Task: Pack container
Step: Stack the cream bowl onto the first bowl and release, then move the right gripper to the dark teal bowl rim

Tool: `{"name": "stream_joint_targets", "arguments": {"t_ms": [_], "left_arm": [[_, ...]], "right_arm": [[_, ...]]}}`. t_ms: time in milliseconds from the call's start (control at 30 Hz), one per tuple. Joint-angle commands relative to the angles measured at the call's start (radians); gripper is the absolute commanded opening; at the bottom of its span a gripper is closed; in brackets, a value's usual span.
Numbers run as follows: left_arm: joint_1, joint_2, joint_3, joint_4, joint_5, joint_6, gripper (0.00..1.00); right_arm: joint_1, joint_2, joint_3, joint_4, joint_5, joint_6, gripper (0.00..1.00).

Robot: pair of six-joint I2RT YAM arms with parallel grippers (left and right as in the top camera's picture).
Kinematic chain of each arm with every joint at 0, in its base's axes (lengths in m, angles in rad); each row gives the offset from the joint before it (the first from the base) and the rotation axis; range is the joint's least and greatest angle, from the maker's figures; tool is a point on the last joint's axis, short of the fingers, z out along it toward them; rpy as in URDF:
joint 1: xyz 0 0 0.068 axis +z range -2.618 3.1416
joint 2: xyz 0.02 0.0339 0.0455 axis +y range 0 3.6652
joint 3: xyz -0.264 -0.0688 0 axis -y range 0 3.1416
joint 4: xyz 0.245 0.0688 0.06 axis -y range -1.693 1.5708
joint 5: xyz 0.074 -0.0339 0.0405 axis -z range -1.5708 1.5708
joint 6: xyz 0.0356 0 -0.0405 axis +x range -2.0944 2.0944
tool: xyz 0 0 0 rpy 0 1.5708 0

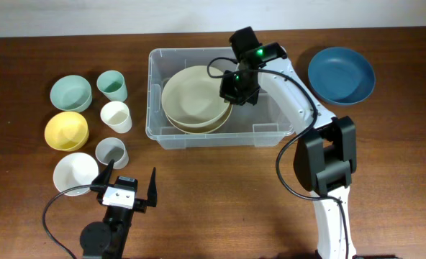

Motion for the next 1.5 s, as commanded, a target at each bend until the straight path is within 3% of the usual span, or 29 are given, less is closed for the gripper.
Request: {"name": "stream_joint_targets", "arguments": {"t_ms": [0, 233, 333, 667, 867, 1100, 1333, 1400, 1467], "left_arm": [[0.006, -0.008, -0.002, -0.006, -0.007, 0.017, 1.0], [0.006, -0.008, -0.002, -0.006, -0.007, 0.017, 1.0], [0.006, -0.008, -0.002, -0.006, -0.007, 0.017, 1.0], [0.006, -0.008, -0.002, -0.006, -0.007, 0.017, 1.0], [0.006, -0.008, -0.002, -0.006, -0.007, 0.017, 1.0], [0.006, -0.008, -0.002, -0.006, -0.007, 0.017, 1.0], [0.006, -0.008, -0.002, -0.006, -0.007, 0.017, 1.0], [0.006, -0.008, -0.002, -0.006, -0.007, 0.016, 1.0], [0.006, -0.008, -0.002, -0.006, -0.007, 0.016, 1.0]], "right_arm": [[0.023, 0.002, -0.006, 0.017, -0.019, 0.008, 0.07], [0.024, 0.002, -0.007, 0.026, -0.026, 0.008, 0.06], [0.024, 0.003, -0.007, 0.025, -0.026, 0.008, 0.1], [0.024, 0.002, -0.007, 0.012, -0.026, 0.008, 0.52], [0.023, 0.002, -0.007, 0.001, -0.026, 0.008, 0.64], [0.01, -0.005, 0.005, -0.002, -0.018, -0.004, 0.65], [-0.078, -0.067, 0.158, -0.111, 0.044, -0.038, 0.66], [-0.123, -0.092, 0.229, -0.154, 0.111, -0.037, 0.68], [-0.178, -0.108, 0.302, -0.201, 0.158, -0.037, 0.77]]}}
